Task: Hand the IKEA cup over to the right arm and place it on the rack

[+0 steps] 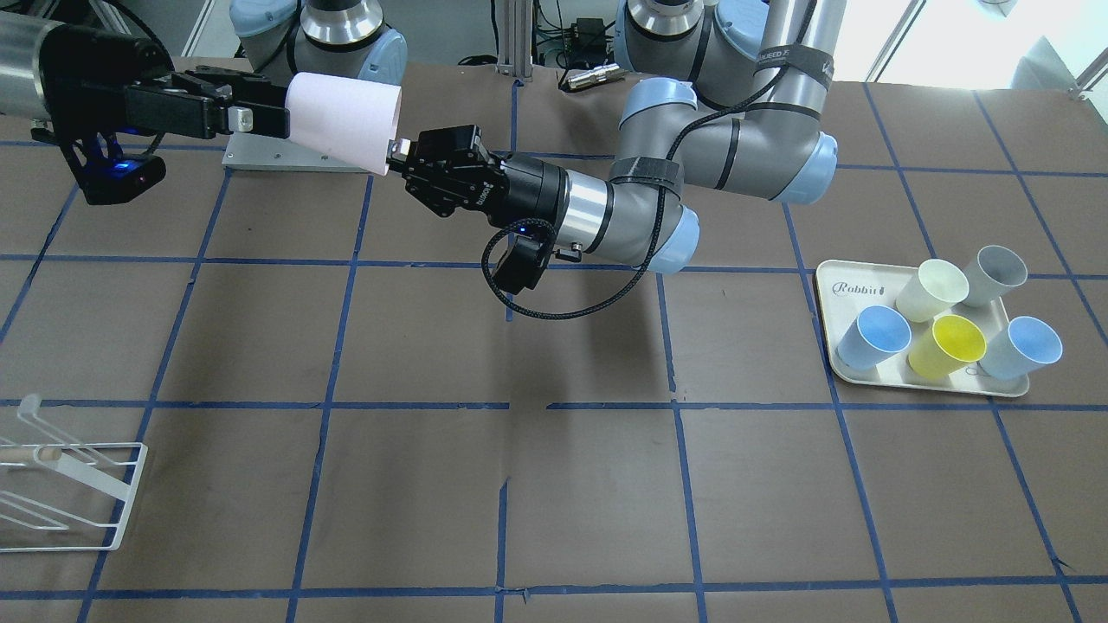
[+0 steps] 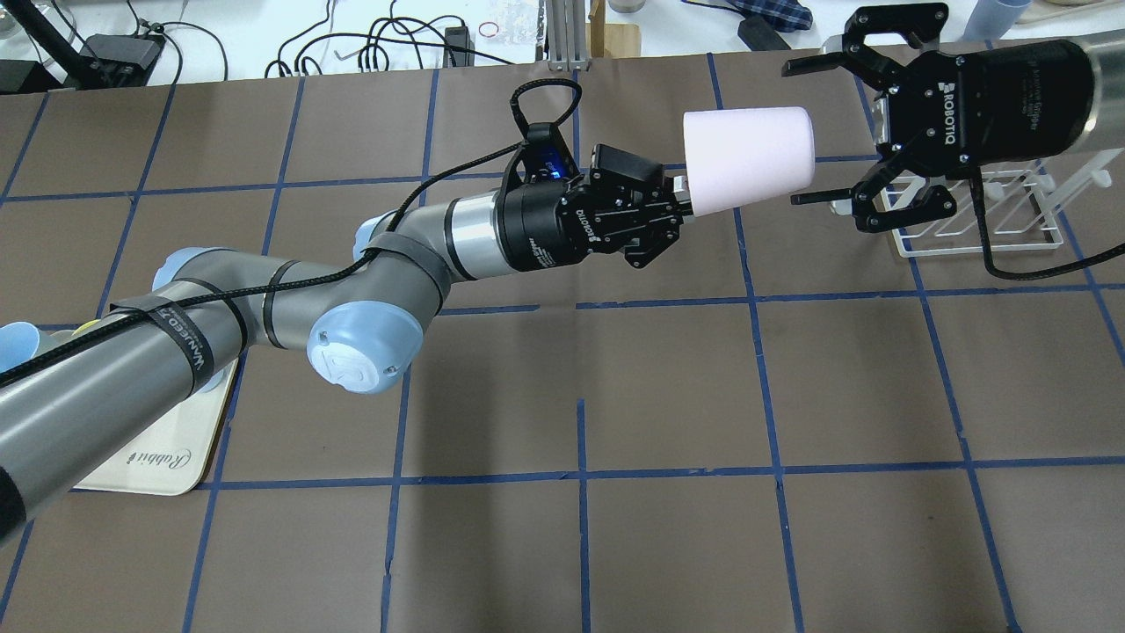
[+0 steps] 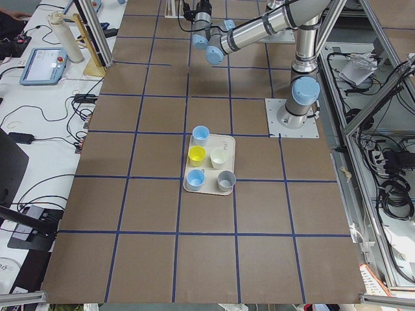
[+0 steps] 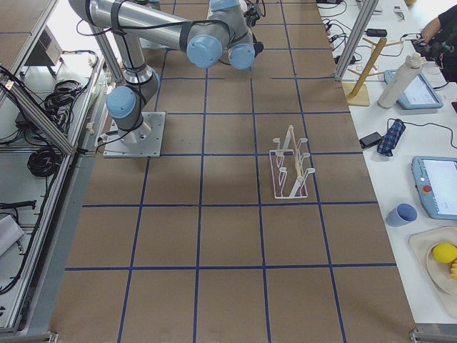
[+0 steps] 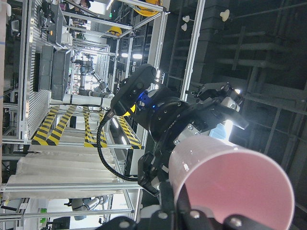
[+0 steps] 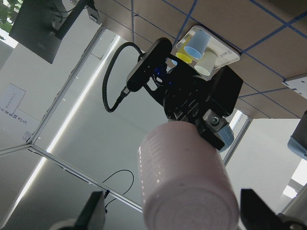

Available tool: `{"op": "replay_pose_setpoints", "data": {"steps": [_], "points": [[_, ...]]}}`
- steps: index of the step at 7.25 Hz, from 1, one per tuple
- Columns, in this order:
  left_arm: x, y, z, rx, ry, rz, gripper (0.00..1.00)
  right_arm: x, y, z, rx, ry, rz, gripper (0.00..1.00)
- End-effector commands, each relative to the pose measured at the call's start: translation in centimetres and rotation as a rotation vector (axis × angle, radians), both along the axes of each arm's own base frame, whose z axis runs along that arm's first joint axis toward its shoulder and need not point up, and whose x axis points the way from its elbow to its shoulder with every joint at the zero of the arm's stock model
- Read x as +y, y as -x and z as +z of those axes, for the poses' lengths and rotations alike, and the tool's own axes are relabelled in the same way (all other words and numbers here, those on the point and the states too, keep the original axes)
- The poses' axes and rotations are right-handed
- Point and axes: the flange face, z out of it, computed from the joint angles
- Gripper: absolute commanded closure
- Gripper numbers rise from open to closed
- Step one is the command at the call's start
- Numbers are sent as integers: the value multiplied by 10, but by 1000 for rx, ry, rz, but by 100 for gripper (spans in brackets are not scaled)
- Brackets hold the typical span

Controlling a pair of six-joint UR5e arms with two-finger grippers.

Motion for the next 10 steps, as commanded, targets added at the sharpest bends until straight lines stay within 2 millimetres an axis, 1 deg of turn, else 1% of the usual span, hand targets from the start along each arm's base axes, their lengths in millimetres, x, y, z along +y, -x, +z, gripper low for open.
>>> {"op": "replay_pose_setpoints", "data": {"steps": [1,3,5,7,9,10], "points": [[0,0,0,0,0,0,100,2,-2,-1,4,-6,17,6],[0,0,-1,0,-1,0,100,2,-4,-1,4,-8,25,8],[0,0,0,0,0,0,100,2,-4,-2,4,-8,27,15],[0,0,-1,-4,0,-2,100,2,-4,-2,5,-7,25,25],[0,0,-2,-6,0,-2,100,0,-3,-4,4,-8,25,41],[0,0,-1,-4,1,-2,100,0,-3,-4,4,-8,27,41]]}}
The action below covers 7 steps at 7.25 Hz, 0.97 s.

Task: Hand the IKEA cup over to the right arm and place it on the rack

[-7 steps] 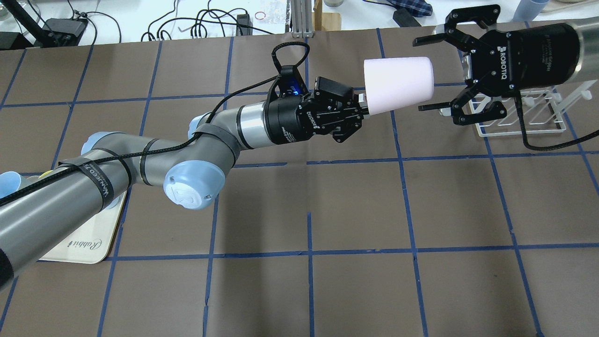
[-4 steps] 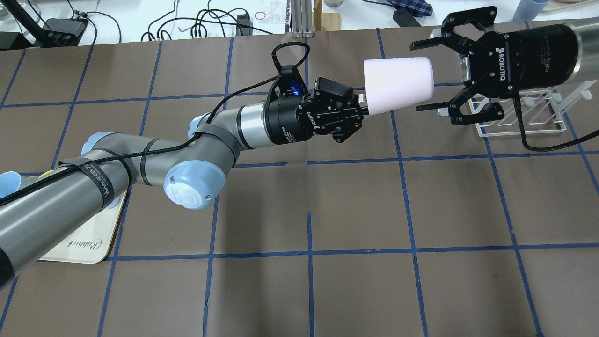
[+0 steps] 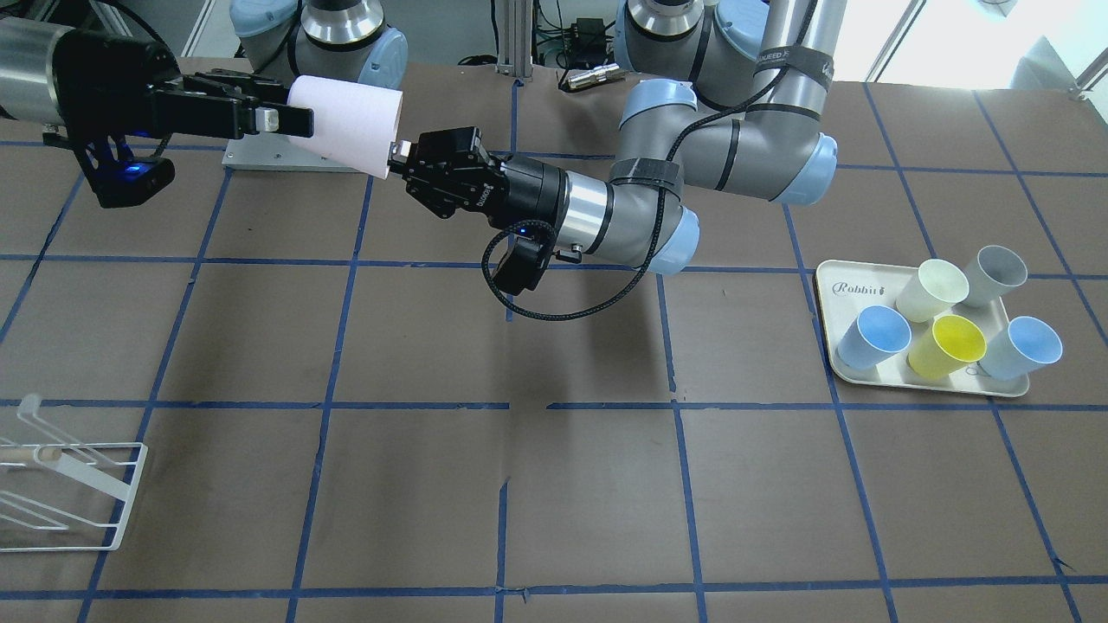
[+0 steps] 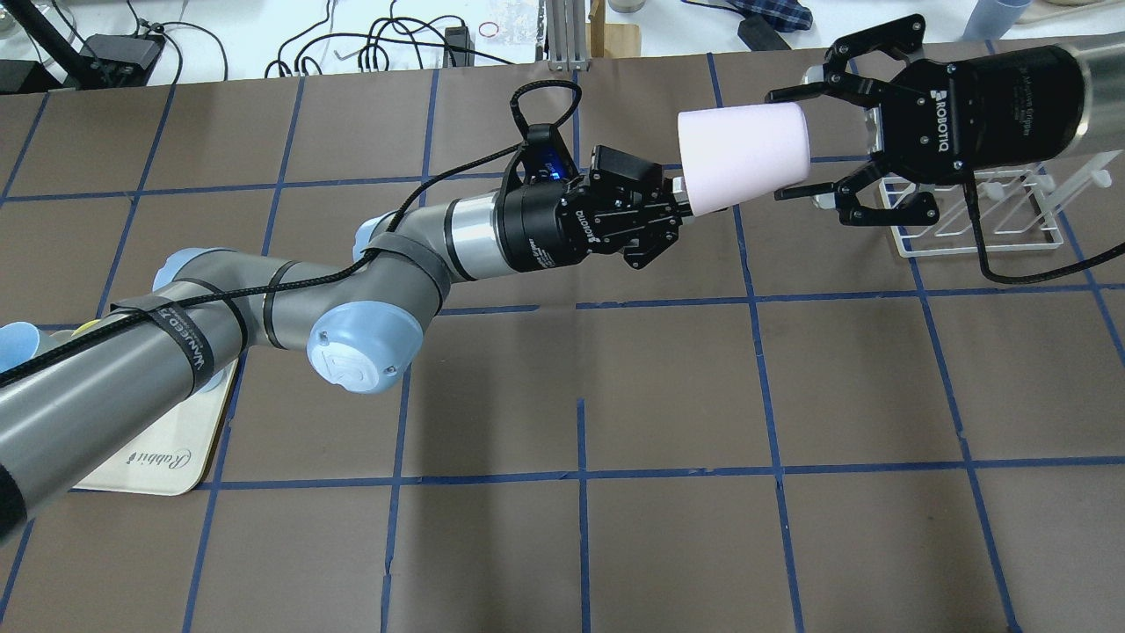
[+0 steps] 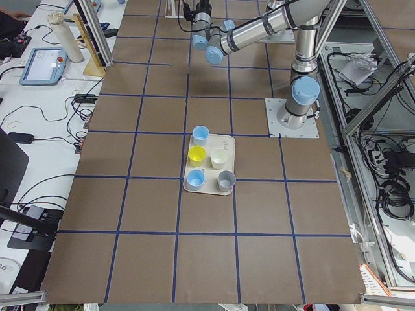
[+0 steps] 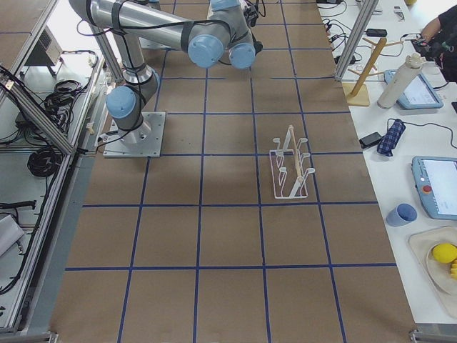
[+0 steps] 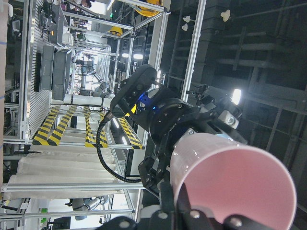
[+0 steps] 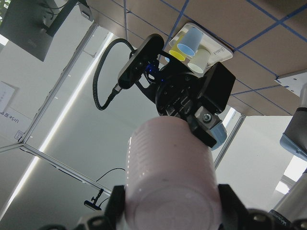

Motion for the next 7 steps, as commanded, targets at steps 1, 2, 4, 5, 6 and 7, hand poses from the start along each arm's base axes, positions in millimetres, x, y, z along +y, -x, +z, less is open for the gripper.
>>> {"op": "replay_pose_setpoints", "data": {"steps": [1,2,4,5,6,7], "points": [[0,0,1,1,1,0,100,-1,0,0,1,1,-1,41],[0,0,-1,0,-5,-1,82,-1,0,1,2,-1,0,41],[0,0,1,1,-6,-2,38,-2,1,3,4,2,0,41],[-1,-2,3,-2,-4,0,18,-3,1,3,5,5,0,41],[-4,-9,8,-3,-15,8,7,-4,2,4,7,10,-2,41],[-13,-23,10,-5,-39,26,2,-7,6,1,32,32,24,41]]}}
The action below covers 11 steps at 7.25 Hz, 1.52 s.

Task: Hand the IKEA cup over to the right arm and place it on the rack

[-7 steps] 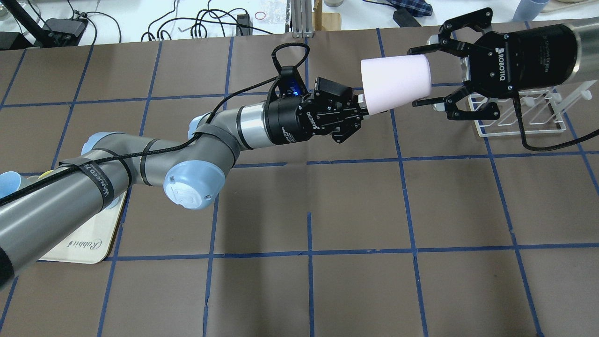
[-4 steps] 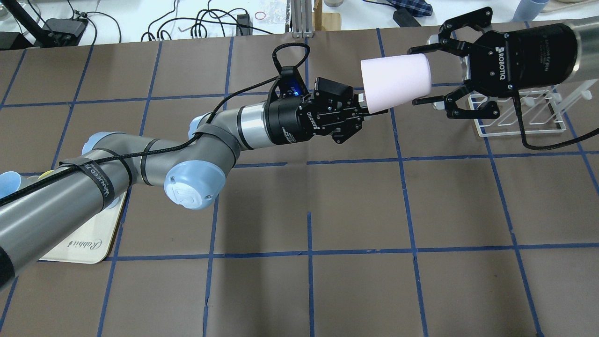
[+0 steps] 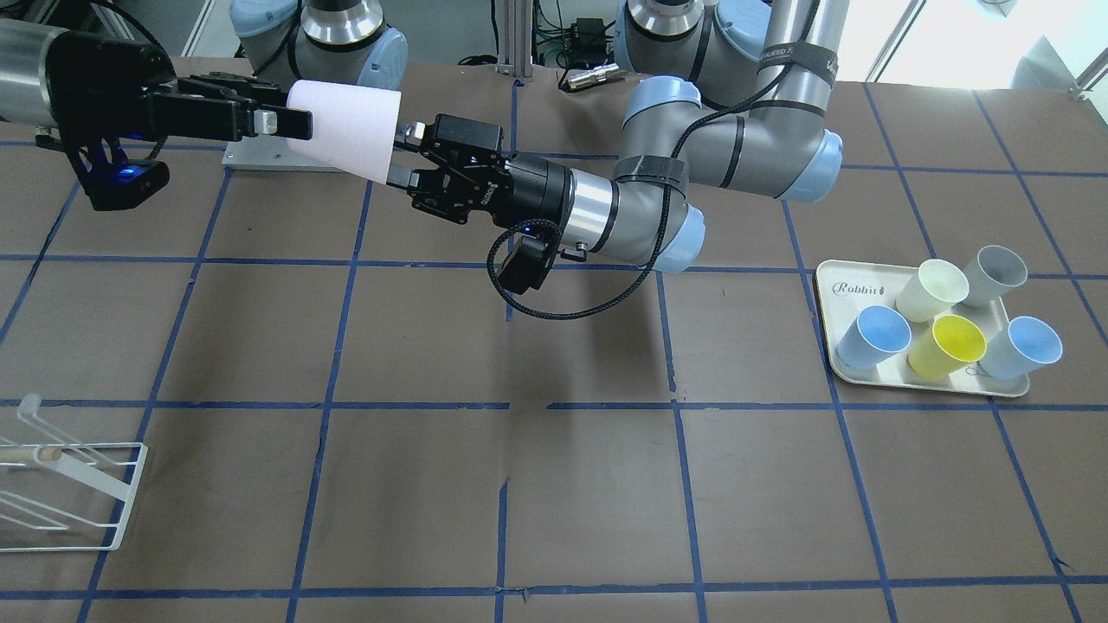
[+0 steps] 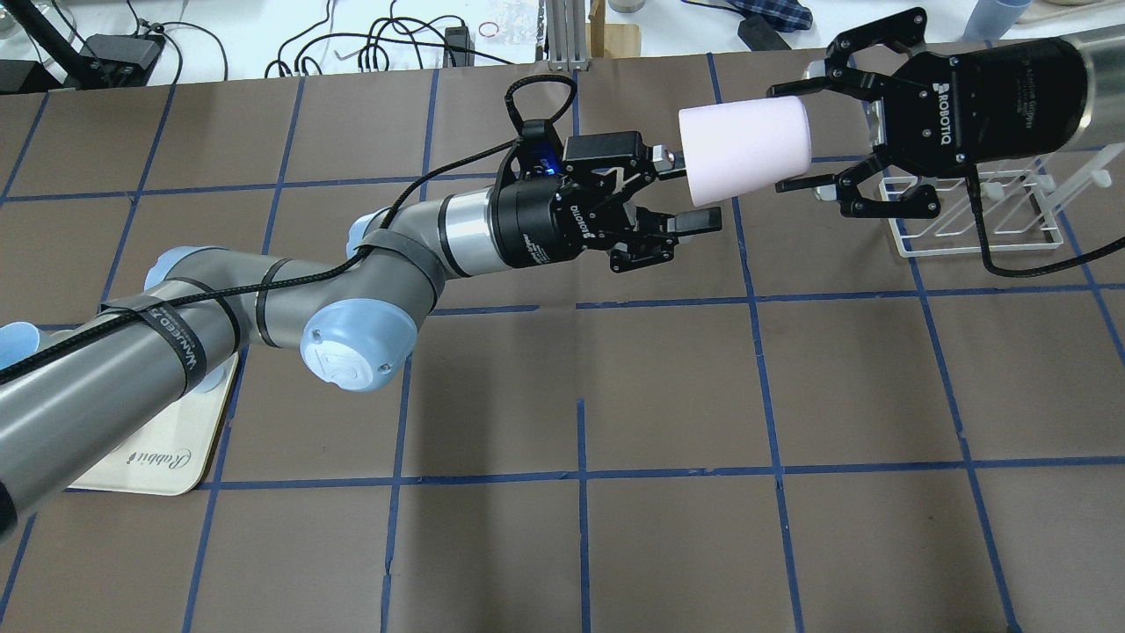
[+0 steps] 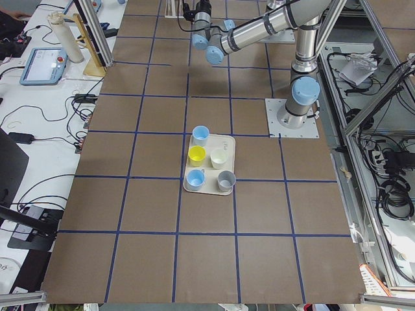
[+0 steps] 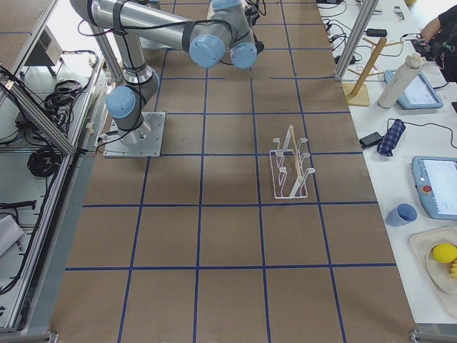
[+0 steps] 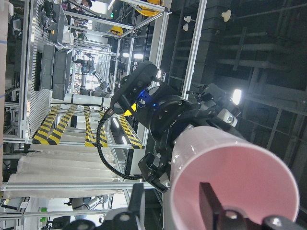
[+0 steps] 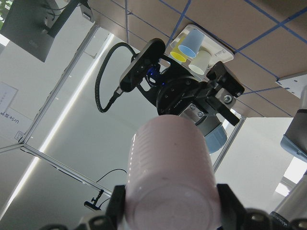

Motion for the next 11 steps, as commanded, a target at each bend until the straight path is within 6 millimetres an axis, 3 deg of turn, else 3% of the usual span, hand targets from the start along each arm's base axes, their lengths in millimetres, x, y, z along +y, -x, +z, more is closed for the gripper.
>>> {"op": "replay_pose_setpoints", "data": {"steps": [1,2,3,5,7,9,11], "points": [[-24,-48,3,-55,-9,67,0,-10,10,-1,85,39,56,42],[-38,-92,-10,-225,-1,94,0,-16,15,-1,122,85,64,43],[-47,-115,-16,-329,15,105,0,-21,19,0,179,160,89,45],[-52,-135,-30,-609,100,63,0,-24,35,-6,388,203,214,50],[-58,-169,-42,-883,115,35,0,-35,59,-11,659,280,314,51],[-73,-196,-15,-1216,159,7,0,-59,91,-24,946,355,415,51],[-78,-208,40,-1470,155,-27,0,-75,116,-28,1150,439,525,55]]}}
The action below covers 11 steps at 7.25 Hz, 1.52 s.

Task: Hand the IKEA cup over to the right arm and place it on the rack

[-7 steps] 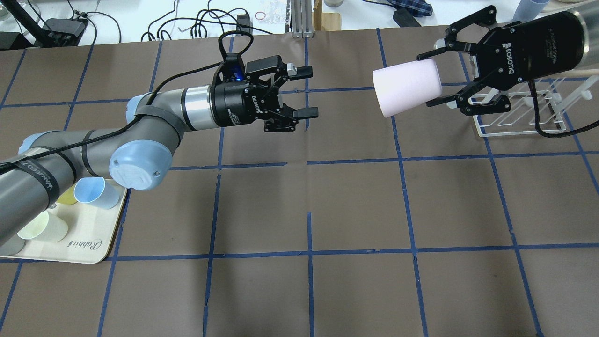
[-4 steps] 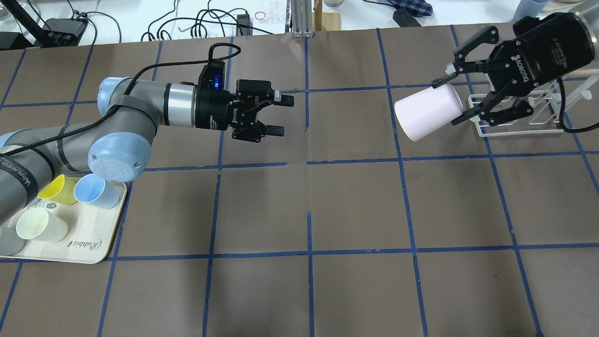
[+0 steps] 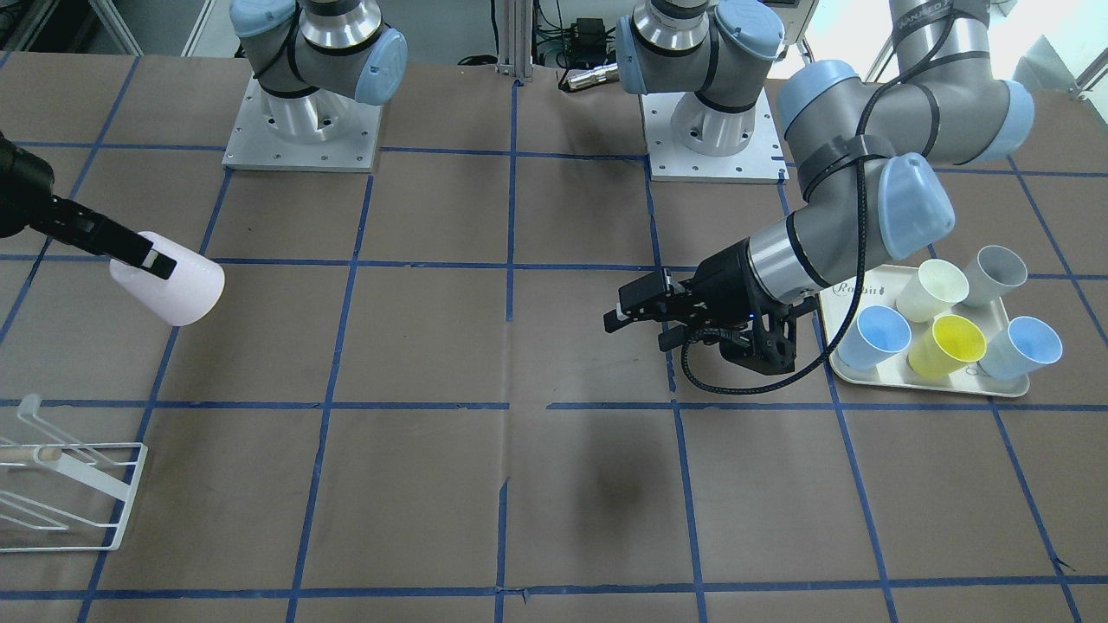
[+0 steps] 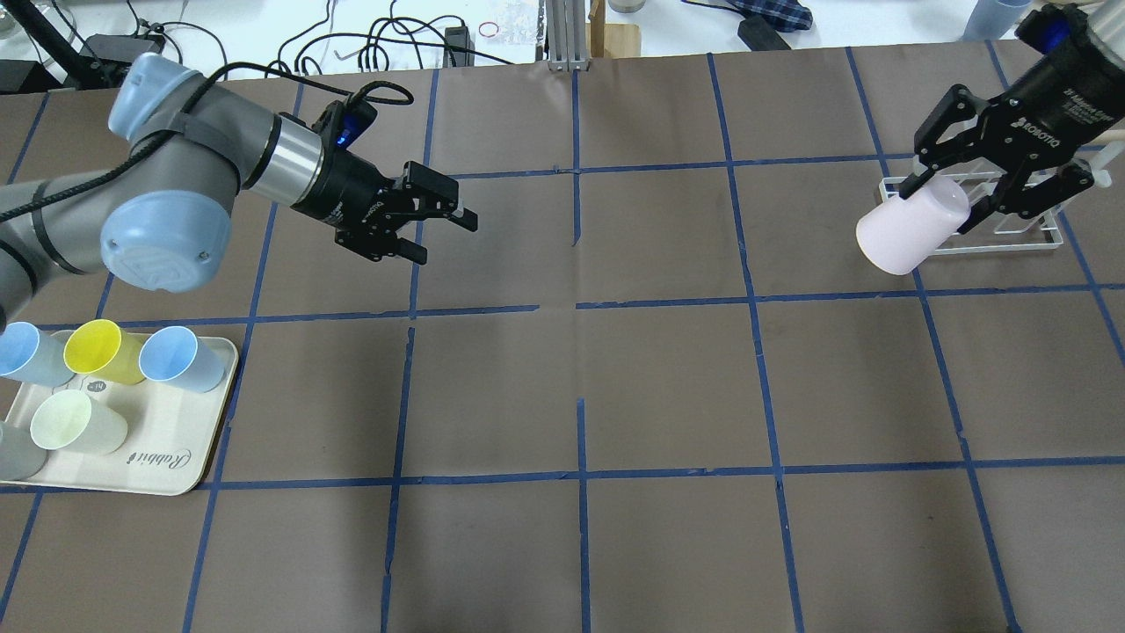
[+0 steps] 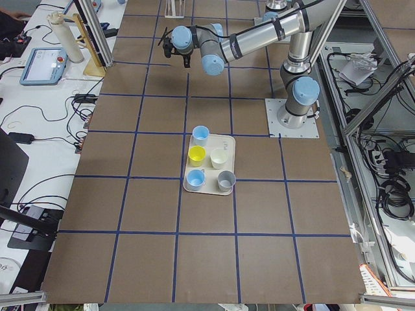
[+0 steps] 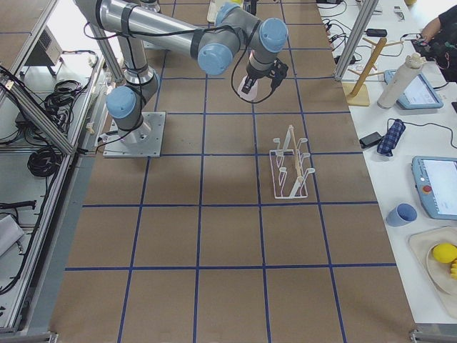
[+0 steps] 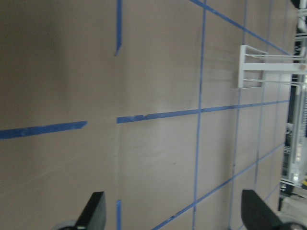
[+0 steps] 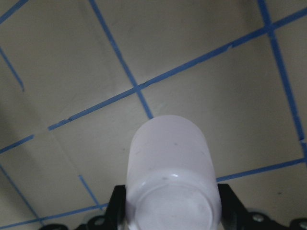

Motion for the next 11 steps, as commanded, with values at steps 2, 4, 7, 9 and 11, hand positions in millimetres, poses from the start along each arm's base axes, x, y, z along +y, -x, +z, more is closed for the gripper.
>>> {"op": "replay_pose_setpoints", "data": {"steps": [2,4,7,9,11], "points": [[2,-18,117,-426,-23,-56,0,-27,35,-6,253,115,144,59],[35,-11,184,-627,-32,-114,0,-44,49,-23,285,148,171,60],[48,-9,193,-622,-10,-104,0,-53,65,-35,308,158,168,60],[36,-9,193,-620,56,-93,0,-55,67,-40,304,152,169,60],[44,-2,179,-570,35,-103,0,-60,74,-47,310,162,169,59]]}}
